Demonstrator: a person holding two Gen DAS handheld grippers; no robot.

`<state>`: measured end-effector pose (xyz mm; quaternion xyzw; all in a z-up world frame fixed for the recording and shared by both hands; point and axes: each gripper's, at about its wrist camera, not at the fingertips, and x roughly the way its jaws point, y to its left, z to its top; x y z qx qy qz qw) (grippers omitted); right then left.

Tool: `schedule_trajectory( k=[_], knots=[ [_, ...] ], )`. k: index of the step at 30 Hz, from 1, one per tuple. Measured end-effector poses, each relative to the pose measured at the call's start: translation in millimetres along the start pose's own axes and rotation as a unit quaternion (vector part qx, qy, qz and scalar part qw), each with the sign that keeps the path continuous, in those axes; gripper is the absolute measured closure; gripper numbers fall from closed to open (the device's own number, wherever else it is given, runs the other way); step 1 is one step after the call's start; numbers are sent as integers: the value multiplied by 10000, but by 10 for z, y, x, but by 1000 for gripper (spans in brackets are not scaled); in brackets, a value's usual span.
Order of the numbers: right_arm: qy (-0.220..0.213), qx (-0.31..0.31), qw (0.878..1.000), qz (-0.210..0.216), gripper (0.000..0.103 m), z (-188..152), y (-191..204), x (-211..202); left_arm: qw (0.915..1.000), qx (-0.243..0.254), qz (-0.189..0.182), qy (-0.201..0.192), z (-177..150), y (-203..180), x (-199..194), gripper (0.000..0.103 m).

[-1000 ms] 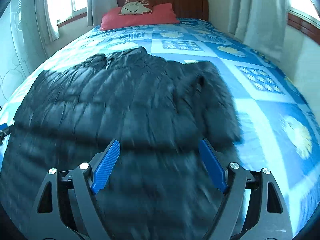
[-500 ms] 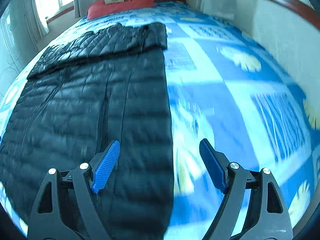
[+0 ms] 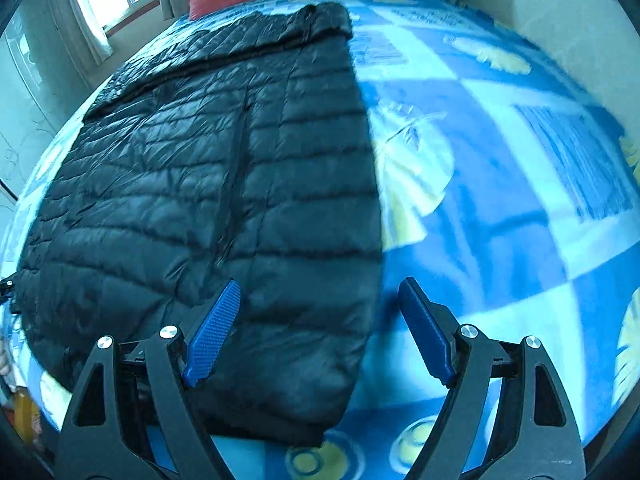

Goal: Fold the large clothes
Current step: 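Close the left gripper on the jacket hem while the right gripper grasps beside it, then lift the hem with both grippers and fold it toward the collar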

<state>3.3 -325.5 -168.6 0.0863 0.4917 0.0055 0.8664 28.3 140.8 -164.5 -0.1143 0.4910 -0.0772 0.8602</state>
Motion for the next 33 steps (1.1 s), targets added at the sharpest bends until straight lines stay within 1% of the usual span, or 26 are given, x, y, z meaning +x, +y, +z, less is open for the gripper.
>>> schedule_trajectory(
  k=[2, 3, 5, 7, 8, 12, 14, 17, 19, 21, 23, 25, 27, 29, 32, 33],
  knots=[
    [-37, -53, 10000, 5, 31, -51, 43, -17, 10000, 59, -47, -20, -18, -15, -15, 43],
    [-59, -80, 9999, -13, 33, -63, 60, -30, 9999, 99, -70, -35, -28, -34, -28, 46],
    [-84, -142, 9999, 6, 43, -81, 96, -69, 9997, 190, -113, -50, -42, -79, -51, 59],
    [-74, -191, 9998, 35, 57, -83, 126, -90, 9996, 249, -122, -72, -61, -119, -66, 64],
    [-73, -220, 9997, 41, 62, -84, 143, -102, 9995, 272, -112, -93, -66, -127, -67, 67],
    [-149, -280, 9994, 106, 75, -72, 172, -167, 9991, 347, -19, -251, -95, -162, -83, 73],
    [-238, -214, 9993, 171, 83, -61, 159, -206, 9990, 280, 3, -347, -98, -170, -108, 82],
    [-397, -38, 9988, 293, 87, -74, 130, -238, 9986, 176, -34, -505, -85, -164, -165, 89],
    [-475, 137, 9981, 372, 88, -82, 105, -242, 9981, 41, -115, -599, -69, -148, -194, 91],
    [-529, 278, 9971, 465, 89, -74, 91, -267, 9976, -38, -145, -674, -42, -153, -232, 93],
    [-614, 299, 9962, 547, 90, -41, 104, -328, 9967, -11, -173, -793, -10, -197, -300, 93],
    [-732, 354, 9939, 746, 91, 23, 106, -428, 9951, 31, -240, -956, 66, -227, -410, 94],
    [-850, 485, 9899, 1027, 92, 125, 88, -527, 9939, 10, -334, -1054, 141, -235, -482, 94],
    [-971, 631, 9846, 1314, 92, 248, 77, -593, 9918, -68, -540, -1159, 287, -239, -561, 94],
    [-1131, 811, 9767, 1632, 92, 491, 76, -637, 9886, -173, -796, -1269, 549, -252, -610, 94],
    [-1174, 845, 9749, 1692, 92, 565, 76, -642, 9879, -182, -829, -1298, 621, -265, -613, 94]
  ],
)
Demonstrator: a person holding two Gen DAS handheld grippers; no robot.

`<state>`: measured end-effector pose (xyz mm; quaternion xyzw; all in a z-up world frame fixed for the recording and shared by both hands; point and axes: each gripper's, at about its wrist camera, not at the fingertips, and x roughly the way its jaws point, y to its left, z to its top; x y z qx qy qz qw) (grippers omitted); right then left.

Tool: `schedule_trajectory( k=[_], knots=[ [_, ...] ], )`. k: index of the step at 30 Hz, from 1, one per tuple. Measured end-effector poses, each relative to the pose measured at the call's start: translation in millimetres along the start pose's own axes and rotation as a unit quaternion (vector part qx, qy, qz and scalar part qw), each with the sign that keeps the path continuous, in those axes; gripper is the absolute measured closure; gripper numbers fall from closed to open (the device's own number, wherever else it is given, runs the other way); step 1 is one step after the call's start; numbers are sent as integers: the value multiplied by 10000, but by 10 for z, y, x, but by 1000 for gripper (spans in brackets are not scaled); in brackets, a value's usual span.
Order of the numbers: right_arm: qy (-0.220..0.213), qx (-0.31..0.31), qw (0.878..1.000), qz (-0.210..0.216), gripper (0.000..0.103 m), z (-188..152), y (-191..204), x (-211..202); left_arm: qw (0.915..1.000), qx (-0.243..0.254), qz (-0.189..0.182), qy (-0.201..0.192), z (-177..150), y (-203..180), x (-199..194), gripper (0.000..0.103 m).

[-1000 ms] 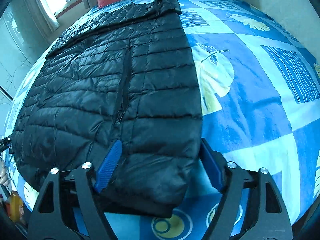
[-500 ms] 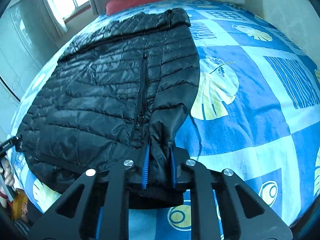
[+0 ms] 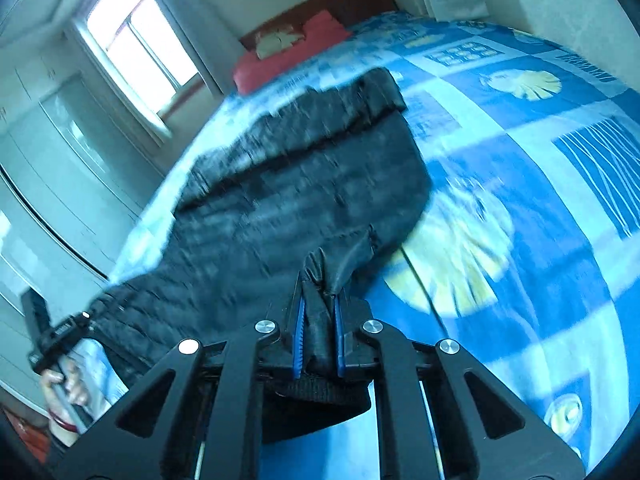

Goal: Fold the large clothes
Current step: 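Lift the hem with both grippers and fold it toward the collar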

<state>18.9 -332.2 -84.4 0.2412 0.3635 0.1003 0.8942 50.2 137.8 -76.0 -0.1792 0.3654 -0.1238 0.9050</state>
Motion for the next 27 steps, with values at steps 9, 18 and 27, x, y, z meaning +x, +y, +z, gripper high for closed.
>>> schedule_trajectory(
  k=[9, 18, 27],
  knots=[
    [-117, 614, 9978, 199, 92, 852, -204, 742, 9999, -97, -60, 9, 826, 54, 771, 94],
    [584, 749, 9946, -429, 92, 1053, -493, 1849, 9970, -241, 245, 694, 1017, 338, 1906, 94],
    [603, 849, 9940, -348, 92, 1004, -597, 2002, 9966, -244, -4, 782, 1020, 465, 2007, 90]
  ],
)
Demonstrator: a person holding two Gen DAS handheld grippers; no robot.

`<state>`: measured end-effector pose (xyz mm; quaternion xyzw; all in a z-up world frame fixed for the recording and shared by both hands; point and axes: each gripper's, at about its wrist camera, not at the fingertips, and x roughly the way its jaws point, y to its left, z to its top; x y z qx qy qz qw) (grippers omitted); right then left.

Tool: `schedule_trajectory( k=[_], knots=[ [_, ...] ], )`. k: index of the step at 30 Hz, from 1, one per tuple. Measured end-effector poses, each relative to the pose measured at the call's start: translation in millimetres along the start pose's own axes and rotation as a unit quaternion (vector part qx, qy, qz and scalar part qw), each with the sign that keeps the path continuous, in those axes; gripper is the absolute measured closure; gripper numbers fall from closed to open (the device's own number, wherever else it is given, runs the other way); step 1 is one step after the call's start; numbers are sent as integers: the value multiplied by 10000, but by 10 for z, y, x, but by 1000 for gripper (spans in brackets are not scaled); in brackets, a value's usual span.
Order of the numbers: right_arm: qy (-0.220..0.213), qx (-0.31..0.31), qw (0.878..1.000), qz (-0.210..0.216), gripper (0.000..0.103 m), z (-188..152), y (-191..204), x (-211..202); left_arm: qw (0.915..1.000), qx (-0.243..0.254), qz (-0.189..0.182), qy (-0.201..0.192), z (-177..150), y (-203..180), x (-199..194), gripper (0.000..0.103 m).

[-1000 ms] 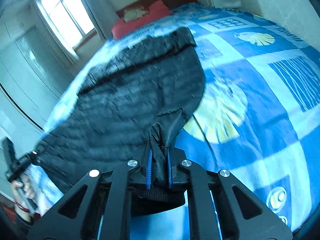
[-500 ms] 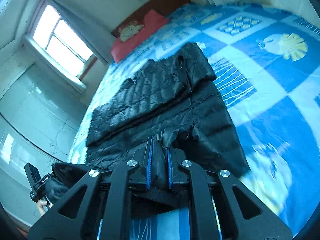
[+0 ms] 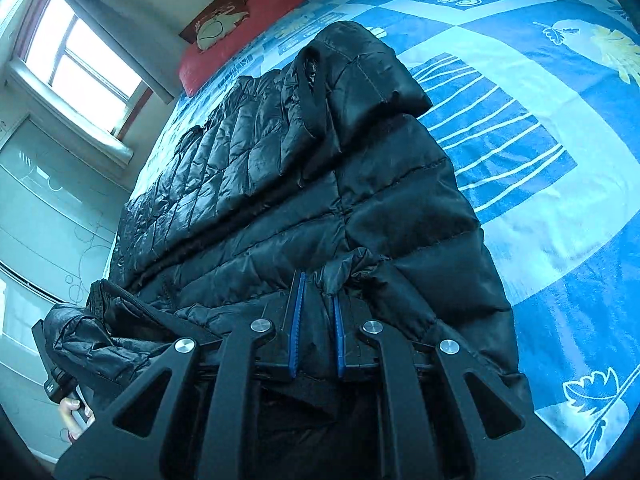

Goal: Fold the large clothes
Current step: 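Lift the hem with both grippers and fold it toward the collar, then open both grippers to release the folded hem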

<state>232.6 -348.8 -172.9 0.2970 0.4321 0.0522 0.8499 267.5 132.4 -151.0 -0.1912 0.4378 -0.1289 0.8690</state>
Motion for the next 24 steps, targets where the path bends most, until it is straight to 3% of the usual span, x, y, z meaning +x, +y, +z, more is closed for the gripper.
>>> schedule_trajectory(
  k=[6, 13, 16, 17, 18, 19, 21, 24],
  knots=[
    [50, 14, 10000, 9, 92, 58, 6, -14, 9995, 49, -321, 47, 49, 7, -191, 84],
    [89, -13, 9999, -101, 91, 116, 61, -30, 9961, -249, -842, 73, 96, 120, -509, 72],
    [75, 35, 9999, -135, 91, 131, 73, -34, 9974, -129, -710, 14, 54, 134, -609, 64],
    [70, 36, 9998, -160, 91, 131, 79, -44, 9986, -87, -524, -62, 41, 145, -658, 50],
    [59, 36, 9998, -192, 91, 143, 87, -56, 9996, -21, -171, -230, 25, 164, -731, 43],
    [58, 42, 9998, -212, 90, 153, 89, -67, 9994, 31, -45, -351, 5, 178, -776, 39],
    [50, 38, 9997, -252, 88, 169, 110, -105, 9989, 112, 185, -416, -16, 227, -830, 39],
    [-129, 28, 9998, -162, 74, 210, 165, -258, 9985, 176, 381, -365, -52, 302, -835, 39]
  ],
)
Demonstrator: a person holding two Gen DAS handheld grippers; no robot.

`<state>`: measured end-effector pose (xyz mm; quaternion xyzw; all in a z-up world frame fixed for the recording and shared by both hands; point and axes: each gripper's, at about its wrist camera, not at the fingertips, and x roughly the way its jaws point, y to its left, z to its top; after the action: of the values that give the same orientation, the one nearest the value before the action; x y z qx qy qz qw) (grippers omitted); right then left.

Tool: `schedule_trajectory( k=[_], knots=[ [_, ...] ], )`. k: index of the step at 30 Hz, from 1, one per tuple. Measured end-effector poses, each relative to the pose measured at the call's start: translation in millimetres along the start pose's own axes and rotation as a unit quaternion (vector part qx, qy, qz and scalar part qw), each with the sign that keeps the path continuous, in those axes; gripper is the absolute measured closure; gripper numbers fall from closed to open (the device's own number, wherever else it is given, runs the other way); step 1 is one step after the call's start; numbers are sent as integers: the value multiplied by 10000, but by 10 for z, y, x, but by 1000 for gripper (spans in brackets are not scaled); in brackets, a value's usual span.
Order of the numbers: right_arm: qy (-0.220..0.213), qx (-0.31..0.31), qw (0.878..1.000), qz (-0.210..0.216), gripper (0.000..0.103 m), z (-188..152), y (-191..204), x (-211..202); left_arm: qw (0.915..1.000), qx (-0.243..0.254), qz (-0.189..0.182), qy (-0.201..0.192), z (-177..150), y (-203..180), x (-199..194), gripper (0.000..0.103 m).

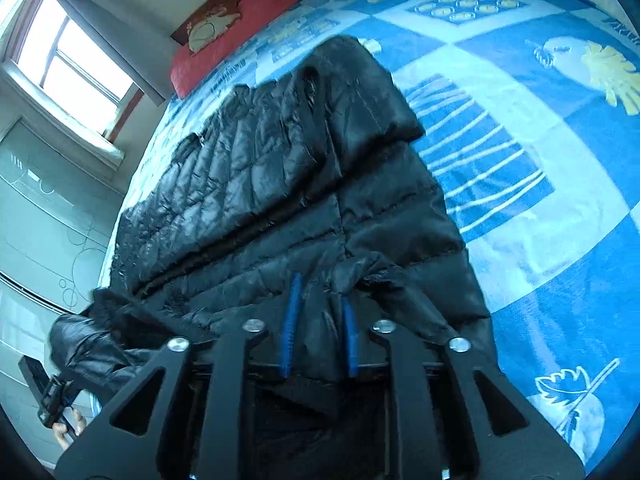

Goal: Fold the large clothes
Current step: 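Open both grippers to release the folded hem, then close both grippers on the new folded edge of the jacket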

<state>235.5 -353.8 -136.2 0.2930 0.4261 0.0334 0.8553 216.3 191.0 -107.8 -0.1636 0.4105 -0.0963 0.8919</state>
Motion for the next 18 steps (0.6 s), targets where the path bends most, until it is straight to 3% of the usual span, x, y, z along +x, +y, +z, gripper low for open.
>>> schedule_trajectory(
  k=[5, 8, 10, 18],
  knots=[
    [-323, 59, 9988, 359, 50, 70, 10, -327, 9999, 99, 48, 74, -72, 47, 50, 39],
    [-720, -115, 9971, 236, 35, 96, 8, -573, 9996, 261, 64, 128, -73, -4, 116, 39],
    [-812, -281, 9961, 214, 33, 113, -3, -655, 9991, 381, 70, 158, -49, -47, 164, 39],
    [-139, -1303, 9913, -90, 33, 166, 11, -248, 9951, 940, 32, 299, 107, -249, 431, 39]
  ],
)
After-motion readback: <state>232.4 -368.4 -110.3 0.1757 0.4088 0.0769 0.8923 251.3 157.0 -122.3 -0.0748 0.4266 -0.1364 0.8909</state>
